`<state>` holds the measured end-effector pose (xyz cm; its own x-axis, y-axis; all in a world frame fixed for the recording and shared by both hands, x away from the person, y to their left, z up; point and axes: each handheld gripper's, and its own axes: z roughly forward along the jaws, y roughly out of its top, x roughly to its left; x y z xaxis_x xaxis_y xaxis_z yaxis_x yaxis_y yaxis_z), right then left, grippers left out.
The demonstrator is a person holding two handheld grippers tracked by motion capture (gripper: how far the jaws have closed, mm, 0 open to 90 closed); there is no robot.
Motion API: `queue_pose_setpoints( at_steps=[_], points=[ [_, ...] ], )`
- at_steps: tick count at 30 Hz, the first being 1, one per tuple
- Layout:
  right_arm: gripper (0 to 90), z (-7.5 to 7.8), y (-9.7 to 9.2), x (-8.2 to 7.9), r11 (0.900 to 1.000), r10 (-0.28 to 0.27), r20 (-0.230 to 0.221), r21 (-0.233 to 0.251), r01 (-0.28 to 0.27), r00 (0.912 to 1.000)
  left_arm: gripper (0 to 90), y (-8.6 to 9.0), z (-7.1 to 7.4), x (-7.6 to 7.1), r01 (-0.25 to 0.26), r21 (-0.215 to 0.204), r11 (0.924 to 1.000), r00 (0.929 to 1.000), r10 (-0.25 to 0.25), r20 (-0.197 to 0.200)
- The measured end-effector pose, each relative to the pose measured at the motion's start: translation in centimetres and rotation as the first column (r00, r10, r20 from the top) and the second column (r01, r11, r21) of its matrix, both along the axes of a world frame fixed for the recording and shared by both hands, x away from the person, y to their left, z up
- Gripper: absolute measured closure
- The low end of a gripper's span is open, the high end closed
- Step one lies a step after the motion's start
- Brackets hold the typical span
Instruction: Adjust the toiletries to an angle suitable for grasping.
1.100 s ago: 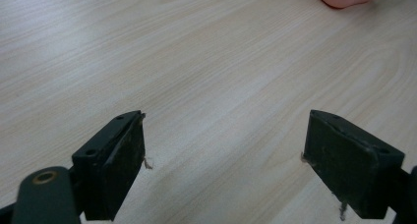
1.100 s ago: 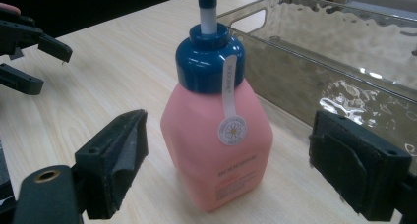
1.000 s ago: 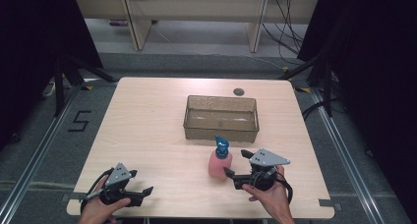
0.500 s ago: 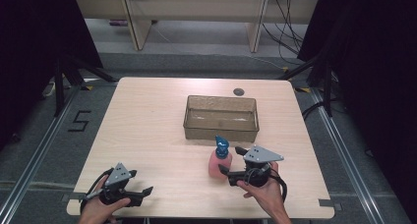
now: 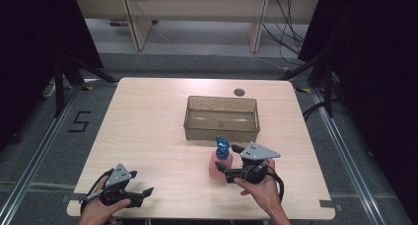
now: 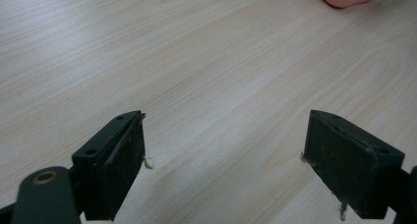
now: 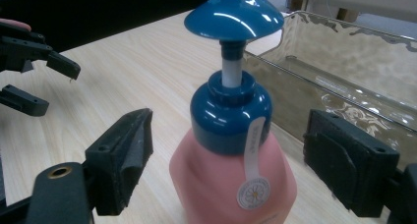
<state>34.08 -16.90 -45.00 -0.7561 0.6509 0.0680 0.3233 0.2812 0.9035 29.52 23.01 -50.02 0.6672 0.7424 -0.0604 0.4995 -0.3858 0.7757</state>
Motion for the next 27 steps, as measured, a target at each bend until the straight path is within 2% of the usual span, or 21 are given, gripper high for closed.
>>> queue_pose_setpoints(
  at_steps=[1, 2, 3, 4, 6, 7, 8, 9, 10, 11, 16, 17, 18, 19, 20, 21, 23, 24, 25, 26, 27],
  points=[
    [20.3, 0.0, 0.1, 0.1, 1.0000, 0.006, -0.001, 0.003, -0.006, 1.0000, 15.1, -0.1, 0.0, 0.0, -0.006, -0.007, 1.0000, 1.0000, 0.005, -0.001],
    [20.5, 0.0, 0.1, 0.2, 1.0000, 0.002, 0.018, -0.002, -0.002, 0.9998, 15.1, -0.2, -0.1, 0.0, -0.020, -0.024, 0.9995, 0.9998, 0.020, -0.003],
    [20.8, 0.0, 0.1, 0.3, 1.0000, -0.001, 0.032, 0.001, 0.001, 0.9995, 15.1, -0.2, -0.1, 0.0, -0.021, -0.023, 0.9995, 0.9998, 0.021, -0.005],
    [21.1, 0.0, 0.2, 0.2, 0.9999, 0.006, -0.002, 0.013, -0.006, 1.0000, 15.1, -0.2, -0.1, 0.0, -0.018, -0.016, 0.9997, 0.9998, 0.018, -0.005],
    [21.9, 0.0, 0.1, 0.4, 1.0000, 0.005, 0.015, 0.002, -0.005, 0.9999, 15.1, -0.2, -0.1, 0.0, -0.016, -0.019, 0.9997, 0.9999, 0.015, -0.005],
    [22.7, 0.0, 0.2, 0.4, 1.0000, 0.000, -0.004, 0.007, 0.000, 1.0000, 15.1, -0.1, 0.0, 0.0, -0.012, -0.008, 0.9999, 0.9999, 0.012, -0.004],
    [23.5, 0.0, 0.1, 0.6, 1.0000, 0.000, 0.010, 0.002, 0.000, 0.9999, 15.1, -0.1, 0.0, 0.1, -0.014, -0.008, 0.9999, 0.9999, 0.014, -0.003],
    [23.7, 0.0, 0.2, 0.6, 0.9999, -0.007, -0.003, 0.011, 0.007, 1.0000, 15.1, -0.1, 0.0, 0.1, -0.013, -0.007, 0.9999, 0.9999, 0.013, -0.003],
    [23.9, -0.1, 0.2, 0.7, 0.9999, -0.008, 0.012, 0.011, 0.007, 0.9999, 15.1, -0.1, 0.0, 0.1, -0.014, -0.007, 0.9999, 0.9999, 0.014, -0.003],
    [24.5, -0.1, 0.3, 0.7, 0.9999, -0.006, -0.003, 0.010, 0.006, 1.0000, 15.1, 0.0, 0.0, 0.1, -0.007, 0.006, 1.0000, 1.0000, 0.007, -0.005],
    [25.7, -0.1, 0.4, 0.9, 0.9999, -0.003, -0.021, 0.014, 0.003, 0.9998, 15.1, 0.0, 0.0, 0.1, -0.007, 0.002, 1.0000, 1.0000, 0.007, -0.001],
    [26.3, -0.1, 0.4, 1.0, 0.9999, 0.003, -0.015, 0.014, -0.003, 0.9999, 15.1, 0.0, 0.0, 0.1, -0.011, 0.004, 0.9999, 0.9999, 0.011, -0.002],
    [26.8, -0.2, 0.4, 1.2, 0.9997, 0.014, 0.000, 0.019, -0.014, 0.9999, 15.1, -0.1, -0.1, 0.1, -0.020, -0.019, 0.9996, 0.9998, 0.020, -0.002],
    [27.6, -0.2, 0.5, 1.2, 0.9997, 0.009, -0.008, 0.022, -0.009, 0.9999, 15.1, -0.1, -0.2, 0.1, -0.029, -0.027, 0.9992, 0.9996, 0.029, 0.003],
    [28.1, -0.1, 0.6, 0.9, 0.9996, -0.011, -0.040, 0.024, 0.012, 0.9991, 15.1, 0.0, -0.1, 0.1, -0.026, -0.015, 0.9995, 0.9997, 0.026, -0.002],
    [28.5, -0.1, 0.6, 1.1, 0.9998, 0.000, -0.023, 0.019, 0.000, 0.9997, 15.1, 0.2, 0.0, 0.2, -0.017, 0.005, 0.9998, 0.9998, 0.017, -0.004],
    [29.3, -0.2, 0.6, 1.2, 0.9998, 0.012, -0.022, 0.018, -0.011, 0.9997, 15.1, 0.0, -0.1, 0.2, -0.029, -0.013, 0.9995, 0.9996, 0.029, 0.001],
    [29.9, -0.2, 0.7, 1.3, 0.9993, 0.020, -0.018, 0.030, -0.019, 0.9996, 15.1, 0.0, -0.2, 0.2, -0.029, -0.012, 0.9995, 0.9996, 0.029, 0.001],
    [30.4, -0.2, 0.7, 1.3, 0.9996, 0.017, -0.008, 0.023, -0.017, 0.9998, 15.1, 0.0, -0.2, 0.2, -0.028, -0.010, 0.9996, 0.9996, 0.028, -0.003],
    [30.8, -0.2, 0.7, 1.3, 0.9994, 0.022, -0.019, 0.027, -0.022, 0.9996, 15.1, 0.1, -0.1, 0.3, -0.013, 0.012, 0.9998, 0.9999, 0.013, 0.000],
    [31.3, -0.2, 0.8, 1.2, 0.9992, 0.015, -0.028, 0.037, -0.014, 0.9995, 15.1, 0.0, -0.2, 0.3, -0.023, -0.005, 0.9997, 0.9997, 0.023, -0.008]
  ],
)
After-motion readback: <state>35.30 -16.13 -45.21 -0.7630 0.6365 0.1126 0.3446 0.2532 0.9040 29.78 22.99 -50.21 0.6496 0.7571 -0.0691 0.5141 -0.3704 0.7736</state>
